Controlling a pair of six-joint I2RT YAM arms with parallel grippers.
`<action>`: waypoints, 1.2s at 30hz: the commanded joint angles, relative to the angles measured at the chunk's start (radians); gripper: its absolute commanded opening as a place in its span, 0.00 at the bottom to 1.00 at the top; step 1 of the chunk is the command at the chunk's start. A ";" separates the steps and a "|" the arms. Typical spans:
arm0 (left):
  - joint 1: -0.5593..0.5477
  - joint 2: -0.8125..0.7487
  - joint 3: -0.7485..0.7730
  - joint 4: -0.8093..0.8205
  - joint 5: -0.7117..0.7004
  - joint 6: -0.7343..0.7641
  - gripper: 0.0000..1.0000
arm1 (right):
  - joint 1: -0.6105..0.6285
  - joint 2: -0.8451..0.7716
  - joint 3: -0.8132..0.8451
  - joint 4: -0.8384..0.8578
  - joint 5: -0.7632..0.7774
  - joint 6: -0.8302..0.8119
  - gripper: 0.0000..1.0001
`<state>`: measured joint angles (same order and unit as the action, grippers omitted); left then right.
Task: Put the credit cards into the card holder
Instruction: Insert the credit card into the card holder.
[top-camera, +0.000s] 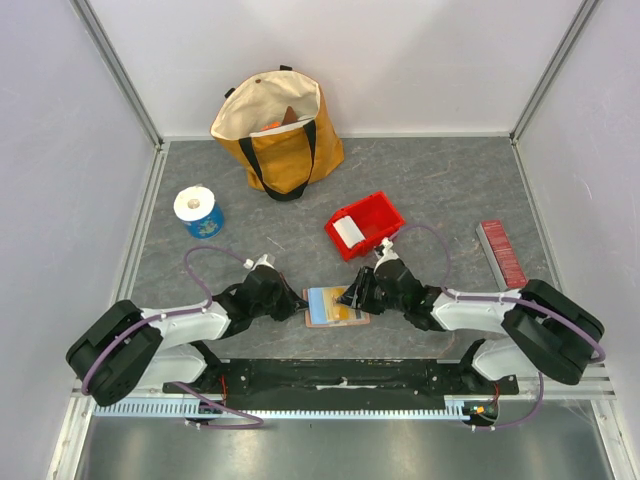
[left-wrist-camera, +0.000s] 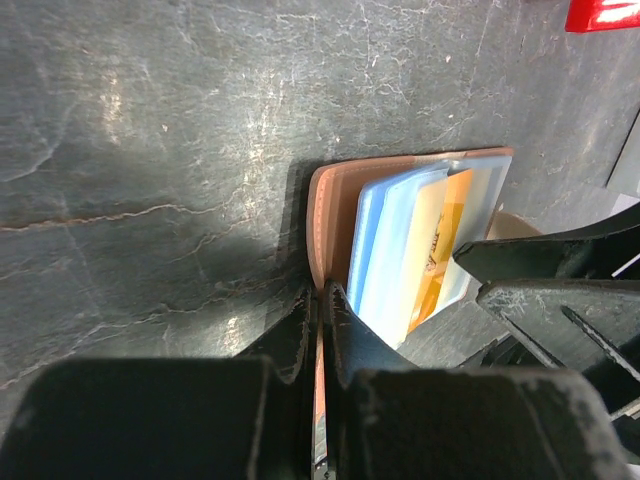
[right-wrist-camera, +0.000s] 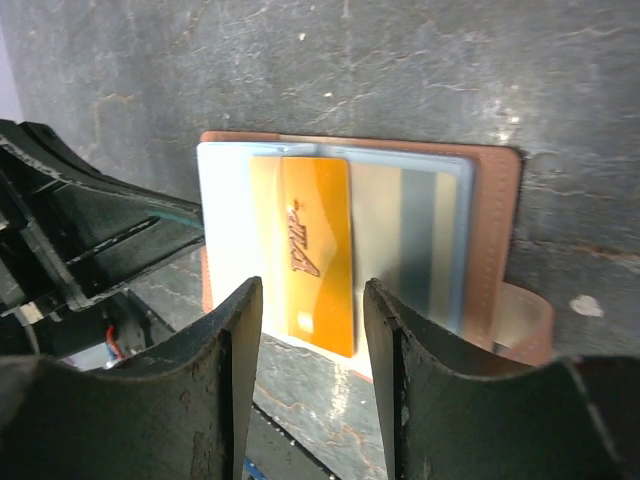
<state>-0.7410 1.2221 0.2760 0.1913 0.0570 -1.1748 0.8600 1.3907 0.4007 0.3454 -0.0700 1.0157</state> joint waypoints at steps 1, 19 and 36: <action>0.000 -0.015 -0.020 -0.029 -0.036 -0.017 0.02 | -0.003 -0.010 0.024 -0.166 0.087 -0.071 0.52; 0.000 0.007 -0.009 -0.010 -0.016 -0.005 0.02 | 0.005 0.165 0.082 0.017 -0.116 -0.086 0.44; -0.001 0.016 0.005 -0.010 -0.013 0.003 0.02 | 0.007 0.160 0.116 0.115 -0.181 -0.120 0.36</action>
<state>-0.7414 1.2182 0.2722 0.1921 0.0578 -1.1744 0.8612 1.5394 0.4961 0.3958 -0.2054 0.9100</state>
